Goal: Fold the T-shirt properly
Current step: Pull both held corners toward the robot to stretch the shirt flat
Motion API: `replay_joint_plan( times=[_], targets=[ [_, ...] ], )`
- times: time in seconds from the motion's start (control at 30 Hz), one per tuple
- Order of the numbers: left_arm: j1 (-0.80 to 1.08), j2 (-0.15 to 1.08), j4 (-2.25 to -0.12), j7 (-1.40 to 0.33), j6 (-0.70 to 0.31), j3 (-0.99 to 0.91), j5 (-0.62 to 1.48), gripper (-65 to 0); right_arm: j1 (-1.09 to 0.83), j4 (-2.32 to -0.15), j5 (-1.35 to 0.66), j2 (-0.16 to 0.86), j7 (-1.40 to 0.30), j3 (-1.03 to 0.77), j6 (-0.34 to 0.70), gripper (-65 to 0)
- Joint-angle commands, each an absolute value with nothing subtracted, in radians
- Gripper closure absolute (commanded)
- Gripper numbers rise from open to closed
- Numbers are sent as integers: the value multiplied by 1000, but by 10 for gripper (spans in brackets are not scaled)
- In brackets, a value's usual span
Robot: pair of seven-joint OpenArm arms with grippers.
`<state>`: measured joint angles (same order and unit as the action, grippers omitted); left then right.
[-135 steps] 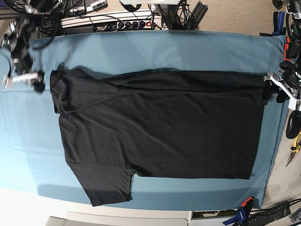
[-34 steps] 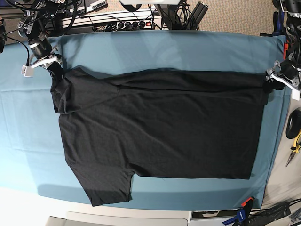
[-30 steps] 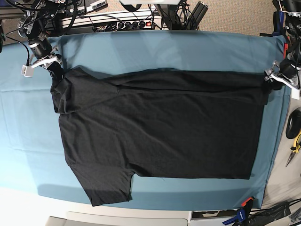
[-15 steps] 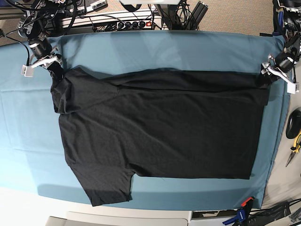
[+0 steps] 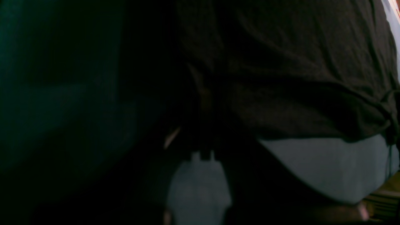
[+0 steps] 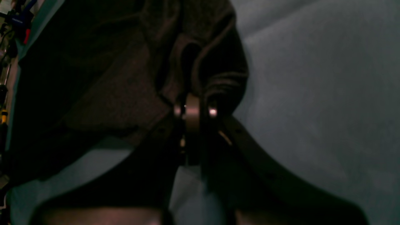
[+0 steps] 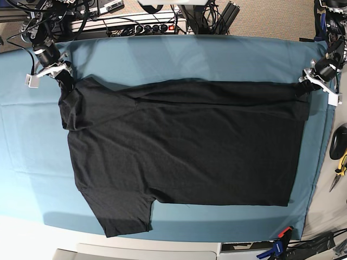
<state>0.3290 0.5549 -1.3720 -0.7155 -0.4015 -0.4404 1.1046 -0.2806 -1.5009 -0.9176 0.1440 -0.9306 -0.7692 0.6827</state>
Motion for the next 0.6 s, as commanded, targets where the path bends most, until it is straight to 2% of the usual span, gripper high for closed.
replay_joint_plan(
  times=[0.0,0.17,0.4,0.57],
  targets=[
    [333,571,-1379,-741,-406,-443,1094,0,-284,-1518,-953,159,-919,-773,695,0],
    [363,571,-1414,-741,-424,-462,1094,0,-320,-1519,-994,164,-936,-774,696,0],
    [464,571,-1534,-740,-424,-594,1094,0,-339,-1519,-1067,170,-979,-822,698,0],
    [516,570,-1565,-734,-424,-620,1094,0,-376,-1519,-1085,229,-992,-829,698,0]
  ],
)
